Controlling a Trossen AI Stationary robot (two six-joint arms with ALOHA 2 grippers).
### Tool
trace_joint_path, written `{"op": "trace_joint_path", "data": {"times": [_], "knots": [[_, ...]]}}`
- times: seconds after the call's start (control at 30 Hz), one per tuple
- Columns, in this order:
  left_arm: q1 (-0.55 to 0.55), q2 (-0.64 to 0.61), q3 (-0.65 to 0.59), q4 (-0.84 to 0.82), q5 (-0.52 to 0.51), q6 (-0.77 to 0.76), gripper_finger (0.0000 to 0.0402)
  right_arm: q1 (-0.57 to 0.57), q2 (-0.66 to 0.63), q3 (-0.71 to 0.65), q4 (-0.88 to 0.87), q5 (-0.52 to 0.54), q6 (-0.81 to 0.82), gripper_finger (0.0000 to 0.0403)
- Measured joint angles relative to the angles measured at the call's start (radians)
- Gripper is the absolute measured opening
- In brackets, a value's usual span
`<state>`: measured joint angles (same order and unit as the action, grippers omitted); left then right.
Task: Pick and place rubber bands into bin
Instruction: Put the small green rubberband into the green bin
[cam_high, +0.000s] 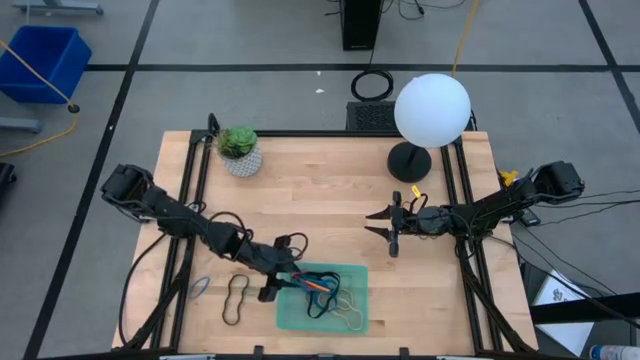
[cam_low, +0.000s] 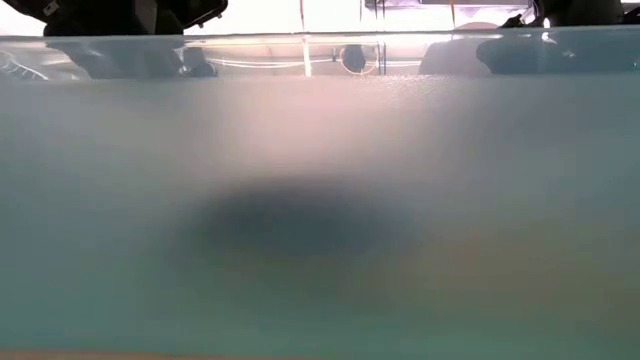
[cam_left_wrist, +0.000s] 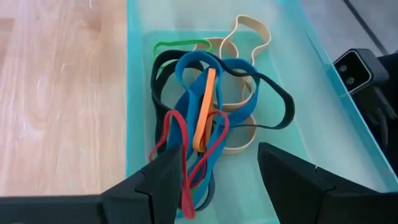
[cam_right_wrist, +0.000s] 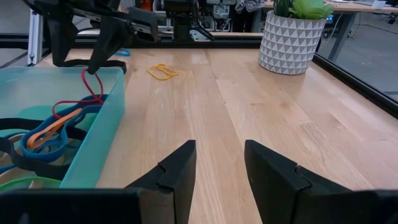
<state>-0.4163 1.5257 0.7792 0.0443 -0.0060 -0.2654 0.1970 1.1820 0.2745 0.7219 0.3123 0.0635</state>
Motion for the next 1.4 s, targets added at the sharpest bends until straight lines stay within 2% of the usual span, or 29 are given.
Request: {"op": "trace_joint_path", "data": {"times": [0.13,0.4,0.63,0.87,1.1,1.2,1.4], "knots": [[-0.019,0.007,0.033,-0.054,-0.004,-0.024,0.0214,0.000,0.000,0.000,0.000,0.000,0.000,0.0132],[-0.035,0.061,0.195,-0.326,-0.049,-0.009,0.0214,0.000,0.000,0.000,0.000,0.000,0.000,0.0132],[-0.032,0.061,0.228,-0.361,-0.051,-0.020,0.0214,0.000,0.000,0.000,-0.016,0.000,0.000,0.0132],[-0.028,0.140,0.236,-0.344,-0.071,-0.002,0.0214,0.000,0.000,0.000,-0.014,0.000,0.000,0.0132],[-0.026,0.168,0.254,-0.463,-0.096,-0.006,0.0214,0.000,0.008,0.002,0.010,0.000,-0.002,0.0132],[-0.027,0.168,0.269,-0.459,-0.102,-0.006,0.0214,0.000,0.010,-0.001,0.004,0.000,-0.001,0.0132],[-0.031,0.167,0.341,-0.555,-0.100,0.009,0.0214,0.000,0.011,0.000,0.006,0.000,-0.001,0.0132]]}}
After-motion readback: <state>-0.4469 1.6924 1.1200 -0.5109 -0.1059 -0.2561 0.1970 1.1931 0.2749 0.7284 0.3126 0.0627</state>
